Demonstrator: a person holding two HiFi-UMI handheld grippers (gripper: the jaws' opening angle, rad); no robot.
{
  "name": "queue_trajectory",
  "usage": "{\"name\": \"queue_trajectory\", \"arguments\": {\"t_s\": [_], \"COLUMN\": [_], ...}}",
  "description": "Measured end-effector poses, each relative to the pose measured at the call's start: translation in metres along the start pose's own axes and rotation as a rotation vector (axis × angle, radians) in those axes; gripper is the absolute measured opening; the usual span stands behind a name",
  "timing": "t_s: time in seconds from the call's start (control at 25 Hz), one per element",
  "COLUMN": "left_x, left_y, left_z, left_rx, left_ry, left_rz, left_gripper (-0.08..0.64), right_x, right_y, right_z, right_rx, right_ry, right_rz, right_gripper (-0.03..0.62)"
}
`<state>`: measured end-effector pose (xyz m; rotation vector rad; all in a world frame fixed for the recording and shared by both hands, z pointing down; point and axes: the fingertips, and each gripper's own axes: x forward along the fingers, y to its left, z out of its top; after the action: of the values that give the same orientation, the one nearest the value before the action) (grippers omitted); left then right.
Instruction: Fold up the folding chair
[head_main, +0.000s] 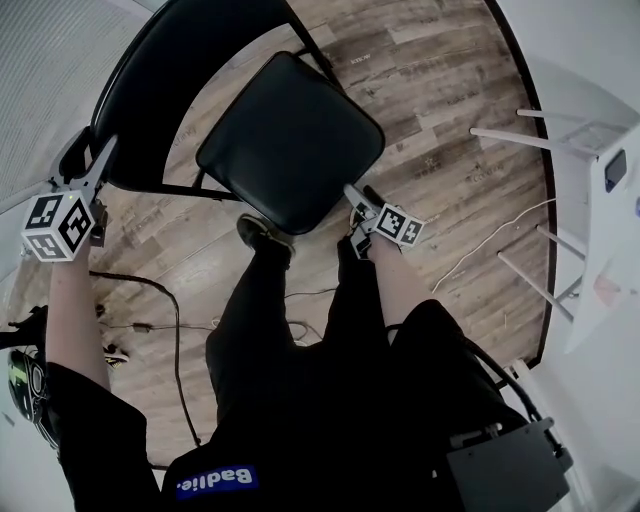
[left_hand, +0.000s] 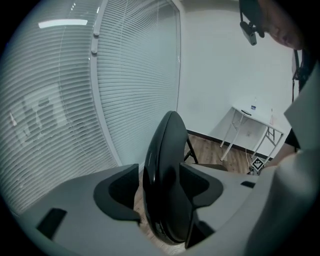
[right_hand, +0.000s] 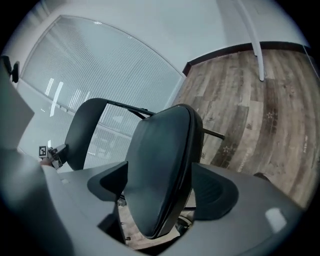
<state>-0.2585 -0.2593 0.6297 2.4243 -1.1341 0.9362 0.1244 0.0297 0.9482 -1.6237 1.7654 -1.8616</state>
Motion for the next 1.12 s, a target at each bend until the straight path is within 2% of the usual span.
{"name": "queue_trajectory", "arguments": {"t_s": [0.28, 0.52, 0.64, 0.76, 0.8, 0.92, 1.0, 1.12], "left_x": [0.014, 0.021, 0.019, 0.02, 0.02, 0.02, 0.02, 0.019], "left_y": [-0.001, -0.006, -0.004, -0.003, -0.003, -0.001, -0.001, -0.001], "left_z": [-0.007, -0.009, -0.01, -0.011, -0.011, -0.012, -0.012, -0.012], "left_rx": [0.013, -0.002, -0.004, -0.004, -0.002, -0.005, -0.011, -0.021], "left_ry": [0.0, -0.027, -0.028, -0.033, -0.035, -0.038, -0.036, -0.028], "left_rz": [-0.031, -0.051, -0.044, -0.039, -0.038, -0.033, -0.028, -0.023], "left_gripper": [0.238, 0.238, 0.236, 0.236, 0.236, 0.229, 0.227, 0.224], "right_x": [0.025, 0.048, 0.056, 0.068, 0.071, 0.076, 0.074, 0.076], "right_y": [-0.036, -0.041, -0.041, -0.031, -0.03, -0.036, -0.043, -0.042], "right_z": [-0.014, -0.017, -0.023, -0.021, -0.022, -0.026, -0.027, -0.025], "right_rx": [0.101, 0.151, 0.21, 0.19, 0.199, 0.246, 0.266, 0.265], "right_ry": [-0.011, 0.003, 0.014, 0.018, 0.022, 0.027, 0.023, 0.015], "right_rz": [0.04, 0.137, 0.18, 0.29, 0.301, 0.26, 0.22, 0.228], "right_gripper": [0.417, 0.419, 0.419, 0.417, 0.417, 0.413, 0.374, 0.341]}}
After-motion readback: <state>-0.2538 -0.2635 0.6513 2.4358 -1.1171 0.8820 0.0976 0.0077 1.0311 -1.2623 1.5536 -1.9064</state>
